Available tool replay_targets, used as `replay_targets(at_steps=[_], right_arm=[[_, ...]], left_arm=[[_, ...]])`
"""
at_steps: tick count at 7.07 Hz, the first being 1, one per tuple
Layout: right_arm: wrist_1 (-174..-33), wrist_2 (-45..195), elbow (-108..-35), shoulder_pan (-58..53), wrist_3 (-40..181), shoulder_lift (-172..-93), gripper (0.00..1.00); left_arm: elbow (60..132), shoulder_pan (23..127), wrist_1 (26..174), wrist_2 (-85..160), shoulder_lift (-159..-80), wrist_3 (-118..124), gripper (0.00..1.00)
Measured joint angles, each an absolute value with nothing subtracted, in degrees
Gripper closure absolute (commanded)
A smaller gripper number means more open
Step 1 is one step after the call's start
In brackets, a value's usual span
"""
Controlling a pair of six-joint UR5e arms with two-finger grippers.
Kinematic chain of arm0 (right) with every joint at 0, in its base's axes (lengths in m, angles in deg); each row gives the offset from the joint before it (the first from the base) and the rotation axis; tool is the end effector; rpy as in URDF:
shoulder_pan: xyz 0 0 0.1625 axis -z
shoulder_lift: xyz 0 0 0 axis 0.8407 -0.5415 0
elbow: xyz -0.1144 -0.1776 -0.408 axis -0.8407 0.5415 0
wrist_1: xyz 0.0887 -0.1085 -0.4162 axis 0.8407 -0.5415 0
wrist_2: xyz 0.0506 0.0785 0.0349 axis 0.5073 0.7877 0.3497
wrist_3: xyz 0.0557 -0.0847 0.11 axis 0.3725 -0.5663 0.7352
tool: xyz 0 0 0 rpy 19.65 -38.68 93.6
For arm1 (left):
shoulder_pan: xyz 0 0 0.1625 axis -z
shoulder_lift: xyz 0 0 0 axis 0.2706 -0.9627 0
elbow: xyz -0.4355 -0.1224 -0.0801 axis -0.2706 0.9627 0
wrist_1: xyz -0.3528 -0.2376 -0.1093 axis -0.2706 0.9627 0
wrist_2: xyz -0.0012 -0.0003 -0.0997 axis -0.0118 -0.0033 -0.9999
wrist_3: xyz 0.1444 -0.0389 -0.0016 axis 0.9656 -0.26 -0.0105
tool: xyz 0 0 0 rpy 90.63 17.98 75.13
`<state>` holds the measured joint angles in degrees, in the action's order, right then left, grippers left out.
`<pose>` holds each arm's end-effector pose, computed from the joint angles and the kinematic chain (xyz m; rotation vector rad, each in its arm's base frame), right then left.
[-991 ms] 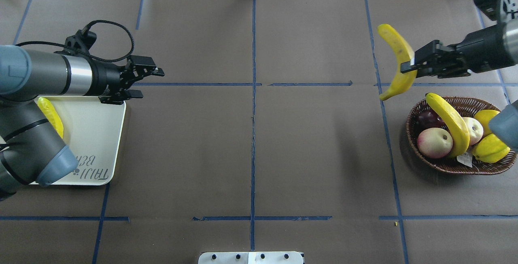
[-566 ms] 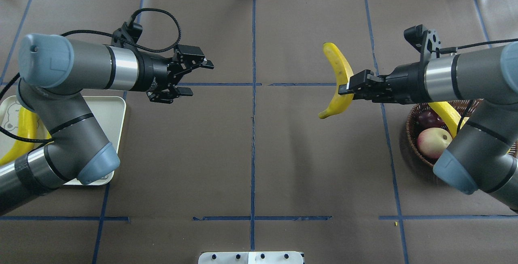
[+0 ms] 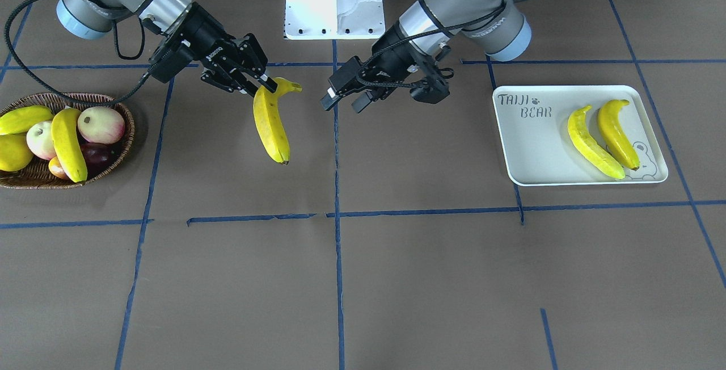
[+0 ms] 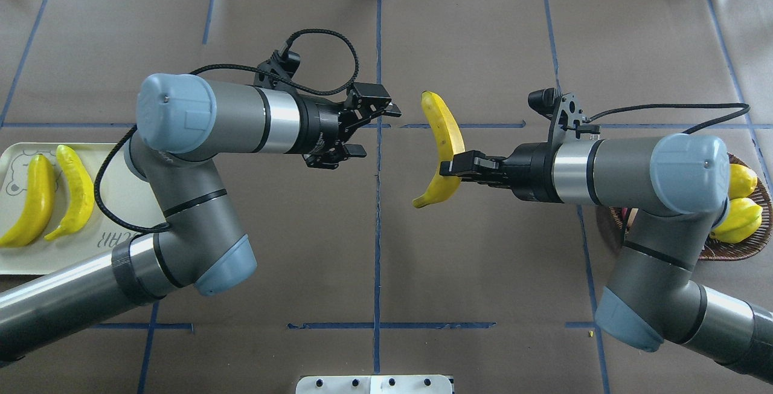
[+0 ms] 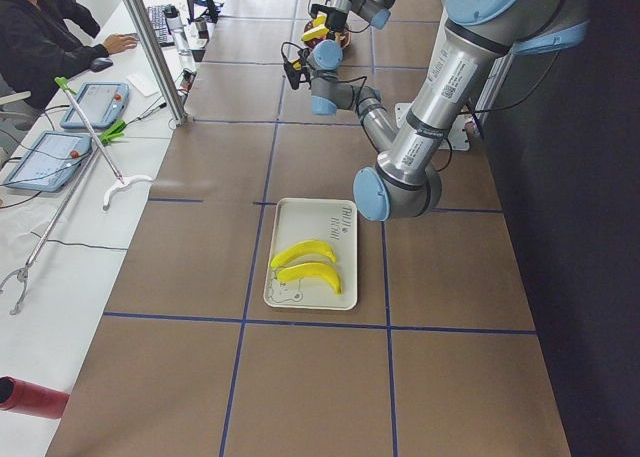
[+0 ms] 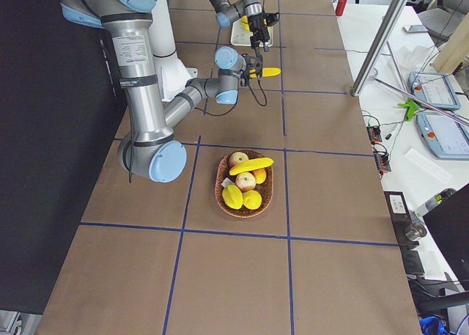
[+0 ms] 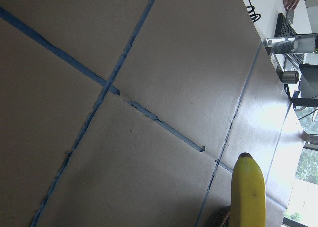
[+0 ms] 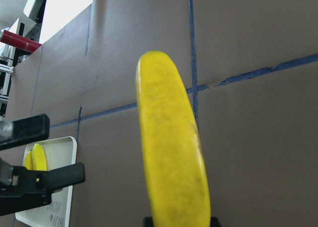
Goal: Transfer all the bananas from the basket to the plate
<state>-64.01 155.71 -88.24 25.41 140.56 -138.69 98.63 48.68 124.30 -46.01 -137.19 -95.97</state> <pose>-0.4679 -0.4045 0.2873 0.2626 -1.4839 0.2167 0.5676 -0.4803 0.1541 -0.0794 1.6108 -0.5584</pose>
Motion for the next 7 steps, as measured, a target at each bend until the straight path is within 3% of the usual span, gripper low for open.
replay_targets(at_steps=[3, 5, 6, 7], right_arm=[[-64.01, 154.15, -88.51, 26.76, 140.59, -138.48, 0.98], [-64.02, 154.02, -88.67, 26.88, 140.59, -138.42, 0.98], [-64.01, 154.01, -88.93, 26.90, 140.59, -138.42, 0.98], [-64.01, 154.00, -89.25, 26.90, 140.59, -138.44, 0.98]], left_arm=[[90.85, 47.74, 124.80, -42.84, -144.15, -97.21, 0.01], [88.67, 47.11, 124.86, -42.34, -146.48, -97.58, 0.09], [88.43, 46.30, 124.87, -42.30, -146.87, -97.62, 0.81], [88.39, 45.63, 124.89, -42.31, -146.97, -97.59, 1.00]])
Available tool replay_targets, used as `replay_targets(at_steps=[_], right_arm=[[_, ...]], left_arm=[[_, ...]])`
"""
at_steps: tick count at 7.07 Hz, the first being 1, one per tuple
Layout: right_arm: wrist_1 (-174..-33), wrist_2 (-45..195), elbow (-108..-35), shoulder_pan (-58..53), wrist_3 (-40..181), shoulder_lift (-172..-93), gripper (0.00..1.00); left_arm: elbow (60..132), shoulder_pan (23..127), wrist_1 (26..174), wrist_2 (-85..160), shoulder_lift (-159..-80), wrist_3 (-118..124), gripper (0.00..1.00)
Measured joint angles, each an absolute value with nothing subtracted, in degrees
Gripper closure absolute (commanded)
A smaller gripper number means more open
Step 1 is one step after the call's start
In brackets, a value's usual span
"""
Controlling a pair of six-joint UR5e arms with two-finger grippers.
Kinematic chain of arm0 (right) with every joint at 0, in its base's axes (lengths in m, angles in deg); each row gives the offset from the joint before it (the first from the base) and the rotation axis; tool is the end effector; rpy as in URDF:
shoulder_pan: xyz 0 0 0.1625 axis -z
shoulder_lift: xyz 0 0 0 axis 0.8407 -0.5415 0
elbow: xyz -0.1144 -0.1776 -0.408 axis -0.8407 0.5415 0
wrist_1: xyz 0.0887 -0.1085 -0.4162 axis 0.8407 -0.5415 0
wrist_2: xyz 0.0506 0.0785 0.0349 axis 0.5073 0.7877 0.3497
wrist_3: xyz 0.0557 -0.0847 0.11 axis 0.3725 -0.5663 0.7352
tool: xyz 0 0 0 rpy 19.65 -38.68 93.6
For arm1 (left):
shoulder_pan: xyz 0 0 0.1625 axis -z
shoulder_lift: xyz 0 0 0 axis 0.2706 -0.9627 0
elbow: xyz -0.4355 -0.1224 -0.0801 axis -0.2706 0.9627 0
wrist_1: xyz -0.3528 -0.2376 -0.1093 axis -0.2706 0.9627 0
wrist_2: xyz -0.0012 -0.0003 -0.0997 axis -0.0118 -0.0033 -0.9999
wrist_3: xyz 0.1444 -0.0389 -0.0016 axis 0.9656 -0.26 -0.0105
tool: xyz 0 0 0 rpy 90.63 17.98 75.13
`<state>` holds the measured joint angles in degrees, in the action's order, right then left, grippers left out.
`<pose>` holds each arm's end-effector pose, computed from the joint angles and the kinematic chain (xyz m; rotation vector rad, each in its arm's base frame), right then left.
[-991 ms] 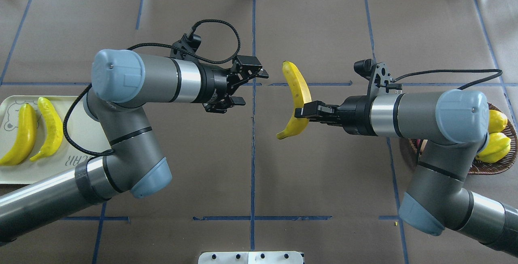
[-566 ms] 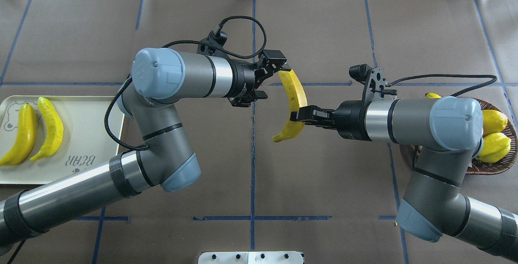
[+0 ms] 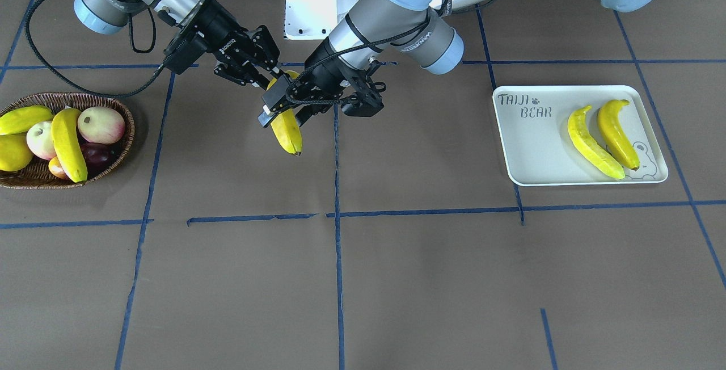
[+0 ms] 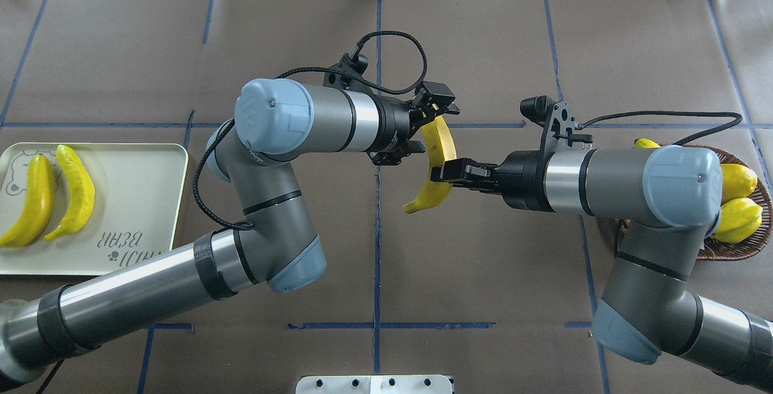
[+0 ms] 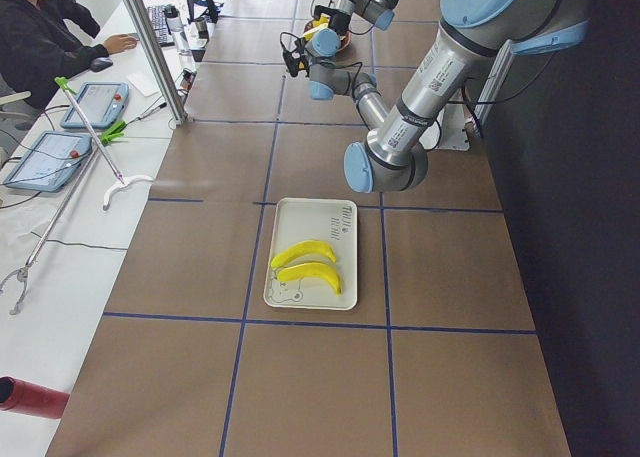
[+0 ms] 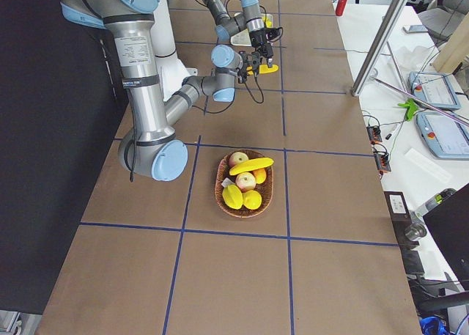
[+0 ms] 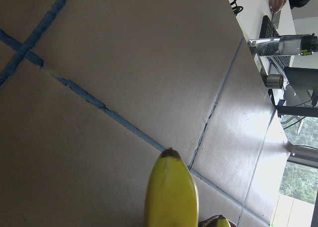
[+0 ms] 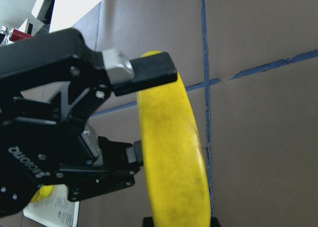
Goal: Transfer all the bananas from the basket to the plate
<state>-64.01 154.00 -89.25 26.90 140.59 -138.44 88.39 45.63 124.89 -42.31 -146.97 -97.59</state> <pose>-0.4724 -0.3938 0.2760 0.2741 -1.5032 0.2136 0.6417 -0.4887 0.1039 -0.0937 1.6157 -0.5888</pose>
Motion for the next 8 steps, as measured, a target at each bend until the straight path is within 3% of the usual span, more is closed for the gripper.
replay_targets(at_steps=[1, 2, 8], right_arm=[[-64.02, 154.00, -89.40, 26.88, 140.59, -138.49, 0.96], [-64.02, 154.02, -89.50, 26.80, 140.57, -138.53, 0.01], [-65.16, 155.68, -92.33, 26.07, 140.68, -140.28, 0.00]], left_arm=[[88.46, 45.31, 124.93, -42.34, -146.95, -97.50, 1.00], [88.60, 45.24, 124.97, -42.38, -146.92, -97.43, 1.00], [89.35, 48.44, 121.85, -44.88, -145.20, -96.53, 1.00]])
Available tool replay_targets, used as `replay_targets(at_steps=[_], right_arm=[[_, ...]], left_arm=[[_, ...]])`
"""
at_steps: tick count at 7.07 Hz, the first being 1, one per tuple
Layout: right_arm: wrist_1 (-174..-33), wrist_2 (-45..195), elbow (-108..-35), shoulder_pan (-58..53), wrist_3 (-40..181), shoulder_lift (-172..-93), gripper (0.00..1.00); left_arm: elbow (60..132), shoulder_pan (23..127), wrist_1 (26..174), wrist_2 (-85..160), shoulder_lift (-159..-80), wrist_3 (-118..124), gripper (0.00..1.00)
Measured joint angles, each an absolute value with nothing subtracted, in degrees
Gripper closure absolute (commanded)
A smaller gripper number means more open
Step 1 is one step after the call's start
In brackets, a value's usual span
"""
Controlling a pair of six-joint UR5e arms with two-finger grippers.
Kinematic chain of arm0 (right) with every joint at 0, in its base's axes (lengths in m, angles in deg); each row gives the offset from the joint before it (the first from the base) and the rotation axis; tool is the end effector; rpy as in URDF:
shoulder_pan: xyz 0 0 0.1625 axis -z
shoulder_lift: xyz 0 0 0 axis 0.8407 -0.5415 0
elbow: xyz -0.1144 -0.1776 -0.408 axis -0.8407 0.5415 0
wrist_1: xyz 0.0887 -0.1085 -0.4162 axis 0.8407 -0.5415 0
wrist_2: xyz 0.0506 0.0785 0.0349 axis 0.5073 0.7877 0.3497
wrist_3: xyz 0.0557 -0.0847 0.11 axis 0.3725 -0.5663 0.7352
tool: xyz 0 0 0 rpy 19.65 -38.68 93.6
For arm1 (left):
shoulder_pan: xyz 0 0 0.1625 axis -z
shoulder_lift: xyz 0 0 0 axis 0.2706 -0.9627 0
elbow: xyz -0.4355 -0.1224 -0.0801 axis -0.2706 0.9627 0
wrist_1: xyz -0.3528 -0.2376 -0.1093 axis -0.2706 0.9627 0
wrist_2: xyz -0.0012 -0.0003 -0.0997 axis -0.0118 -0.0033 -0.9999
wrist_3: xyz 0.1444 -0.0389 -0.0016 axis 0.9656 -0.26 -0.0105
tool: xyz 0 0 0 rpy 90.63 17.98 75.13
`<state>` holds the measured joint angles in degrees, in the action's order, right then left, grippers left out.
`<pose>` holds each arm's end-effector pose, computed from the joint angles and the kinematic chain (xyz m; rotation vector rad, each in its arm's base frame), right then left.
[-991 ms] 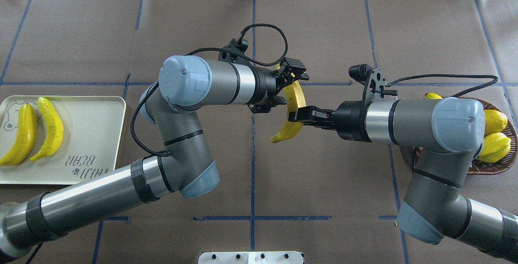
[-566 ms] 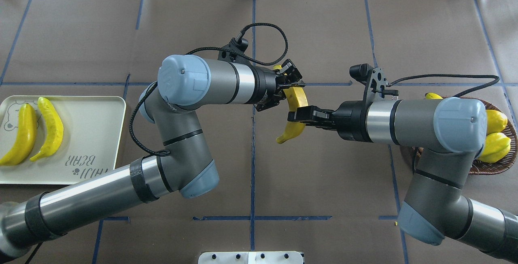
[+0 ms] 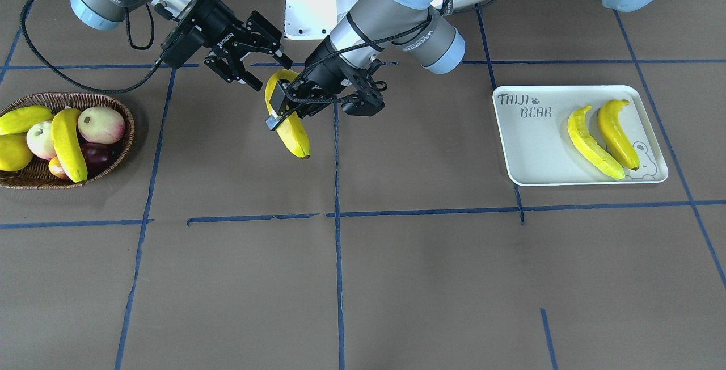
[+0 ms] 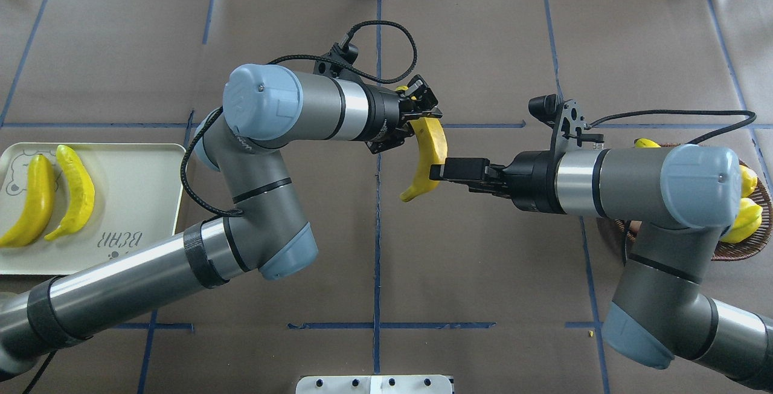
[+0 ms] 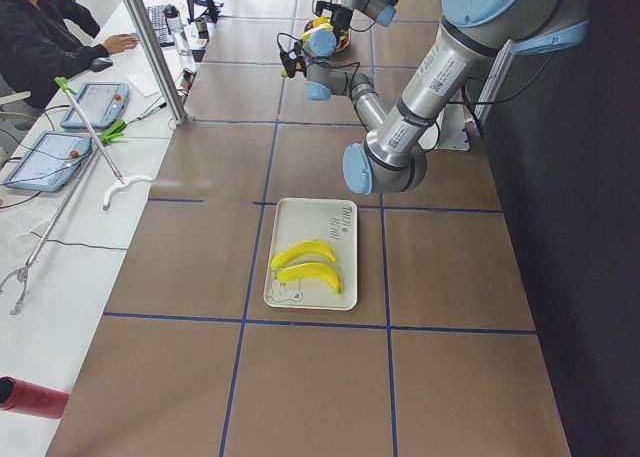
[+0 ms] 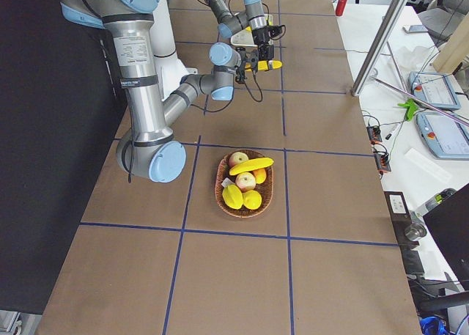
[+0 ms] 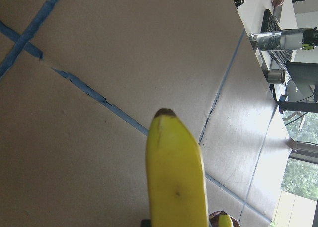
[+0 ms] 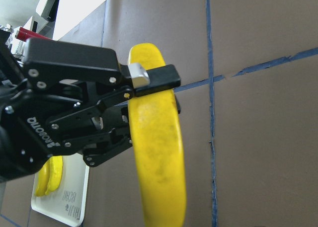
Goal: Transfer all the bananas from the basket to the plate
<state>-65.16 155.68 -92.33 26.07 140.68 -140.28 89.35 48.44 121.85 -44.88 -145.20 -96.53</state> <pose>-0.4511 -0.3862 0.2717 0.2613 -1.5070 0.2036 0.6197 -0.5135 0.1285 -0.0846 1.5502 -0.6038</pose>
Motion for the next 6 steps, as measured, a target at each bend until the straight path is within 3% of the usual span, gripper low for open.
replay_targets(at_steps=[1, 4, 6], right_arm=[[-67.87, 158.59, -94.17, 23.62, 140.48, -141.53, 0.00], [-74.06, 166.43, -96.12, 14.61, 134.63, -147.96, 0.00], [-74.58, 171.43, -95.57, 9.31, 124.06, -154.48, 0.00]], left_arm=[[91.74, 50.74, 116.55, -47.60, -141.75, -92.90, 1.00], [110.77, 57.93, 96.01, -51.55, -122.55, -69.76, 1.00], [114.89, 60.26, 91.83, -51.23, -112.49, -60.29, 1.00]])
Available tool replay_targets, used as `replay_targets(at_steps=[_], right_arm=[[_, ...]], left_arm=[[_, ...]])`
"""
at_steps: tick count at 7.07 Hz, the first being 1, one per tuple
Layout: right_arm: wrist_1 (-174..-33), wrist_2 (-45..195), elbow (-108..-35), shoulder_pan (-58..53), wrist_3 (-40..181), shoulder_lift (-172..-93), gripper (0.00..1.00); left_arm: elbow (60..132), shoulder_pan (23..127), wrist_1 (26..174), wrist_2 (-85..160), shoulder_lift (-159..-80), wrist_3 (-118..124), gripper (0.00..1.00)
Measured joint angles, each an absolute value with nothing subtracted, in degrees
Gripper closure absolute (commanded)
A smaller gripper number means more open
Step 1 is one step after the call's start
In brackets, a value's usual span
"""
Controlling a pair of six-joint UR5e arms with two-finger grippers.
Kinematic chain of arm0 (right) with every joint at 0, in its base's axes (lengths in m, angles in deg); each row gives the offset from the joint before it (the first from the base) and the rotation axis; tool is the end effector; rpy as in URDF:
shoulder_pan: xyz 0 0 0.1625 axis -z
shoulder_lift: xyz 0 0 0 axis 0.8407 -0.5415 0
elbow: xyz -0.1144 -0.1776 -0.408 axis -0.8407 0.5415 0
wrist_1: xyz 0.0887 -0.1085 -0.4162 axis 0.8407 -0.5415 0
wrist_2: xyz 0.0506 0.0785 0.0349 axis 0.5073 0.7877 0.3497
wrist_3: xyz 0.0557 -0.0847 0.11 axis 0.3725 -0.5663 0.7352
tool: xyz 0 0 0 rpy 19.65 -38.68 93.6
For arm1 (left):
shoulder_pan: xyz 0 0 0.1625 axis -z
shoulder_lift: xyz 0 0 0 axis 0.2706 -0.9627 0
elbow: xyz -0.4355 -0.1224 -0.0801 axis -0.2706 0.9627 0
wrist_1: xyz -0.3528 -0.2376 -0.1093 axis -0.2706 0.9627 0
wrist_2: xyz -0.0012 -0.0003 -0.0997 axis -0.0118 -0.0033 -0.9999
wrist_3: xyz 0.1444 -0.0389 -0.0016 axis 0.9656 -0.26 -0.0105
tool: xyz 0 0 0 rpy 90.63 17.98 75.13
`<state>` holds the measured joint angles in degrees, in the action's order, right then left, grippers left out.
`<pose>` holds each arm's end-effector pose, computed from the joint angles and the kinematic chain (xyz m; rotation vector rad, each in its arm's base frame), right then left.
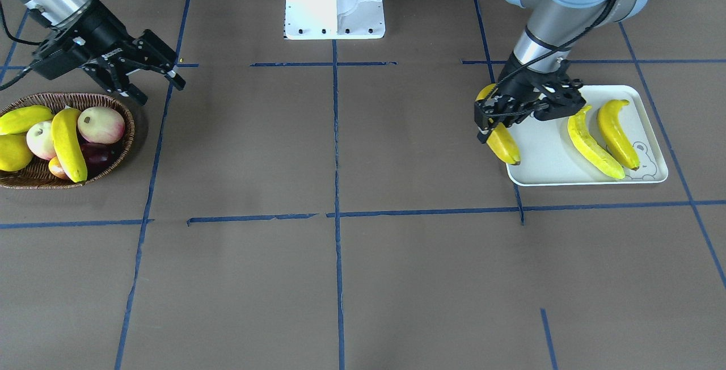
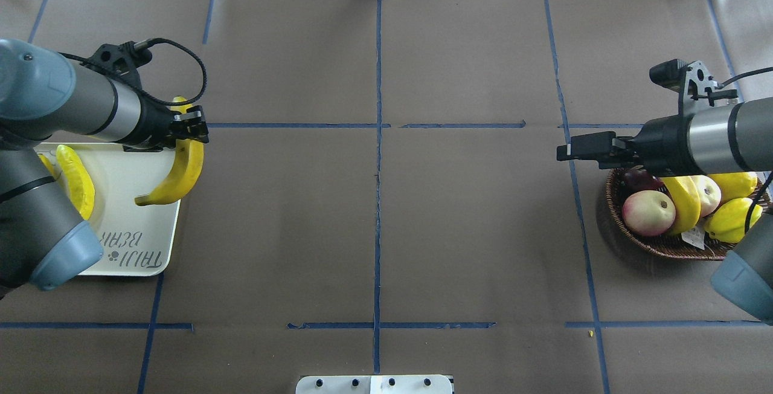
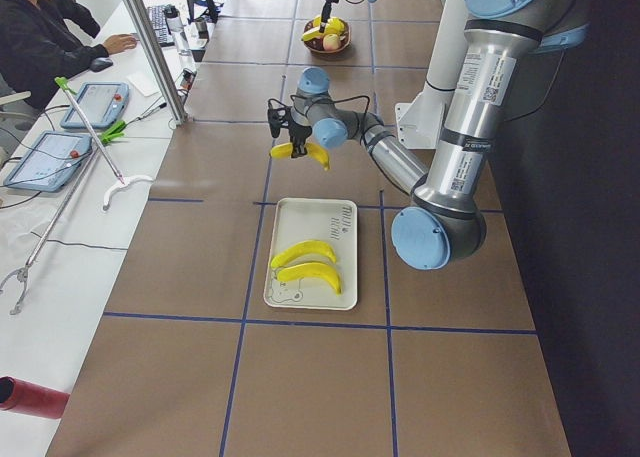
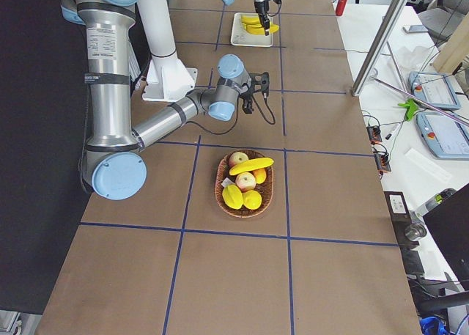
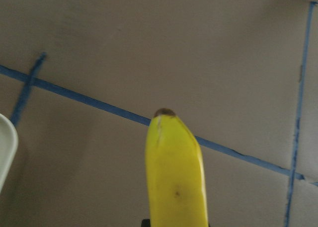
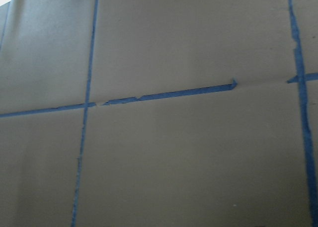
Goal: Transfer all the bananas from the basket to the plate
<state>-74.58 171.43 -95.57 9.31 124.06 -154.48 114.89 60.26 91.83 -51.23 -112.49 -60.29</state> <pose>-0.3063 -0.4273 0.4028 0.2544 -1.1985 0.1248 0.3881 -0.4958 0.4018 0.1152 0.9218 -0.3702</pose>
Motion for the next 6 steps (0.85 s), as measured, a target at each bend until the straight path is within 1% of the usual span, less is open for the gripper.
replay_targets(at_steps=[1, 3, 4, 5, 6], right_arm=[[-74.63, 173.52, -95.20, 7.01, 120.59, -156.41, 0.00], [-74.65, 174.99, -94.27, 5.00, 117.92, -157.63, 0.00], [-74.65, 175.12, -94.07, 4.67, 117.62, -157.75, 0.00], [-74.65, 175.16, -94.00, 4.53, 117.52, -157.78, 0.00], [-74.65, 175.18, -93.98, 4.40, 117.49, -157.80, 0.00]], left_arm=[[114.23, 60.56, 91.66, -50.75, -109.33, -57.45, 1.00], [110.21, 60.67, 91.80, -49.44, -106.67, -55.05, 0.99], [108.41, 60.69, 92.16, -48.46, -105.82, -53.57, 0.58], [107.44, 60.70, 92.89, -47.35, -104.93, -51.54, 0.01], [106.94, 60.70, 93.57, -46.27, -104.08, -49.11, 0.00]])
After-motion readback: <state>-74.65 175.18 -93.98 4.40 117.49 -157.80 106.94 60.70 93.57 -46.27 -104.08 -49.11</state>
